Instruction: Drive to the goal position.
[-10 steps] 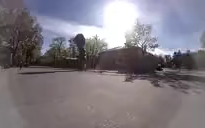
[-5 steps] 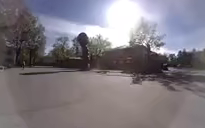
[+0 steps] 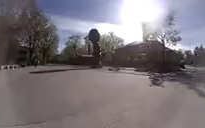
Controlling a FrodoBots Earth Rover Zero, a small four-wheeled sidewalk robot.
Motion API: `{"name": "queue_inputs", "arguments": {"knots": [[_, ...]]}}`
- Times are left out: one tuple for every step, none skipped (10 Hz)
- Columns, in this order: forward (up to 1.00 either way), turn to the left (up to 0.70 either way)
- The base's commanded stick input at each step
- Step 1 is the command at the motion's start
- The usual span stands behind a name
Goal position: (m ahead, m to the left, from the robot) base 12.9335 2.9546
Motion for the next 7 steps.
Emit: {"name": "queue_inputs", "arguments": {"knots": [[1.00,0.34],[1.00,0.40],[1.00,0.40],[1.00,0.40],[1.00,0.40],[1.00,0.40],[1.00,0.40]]}}
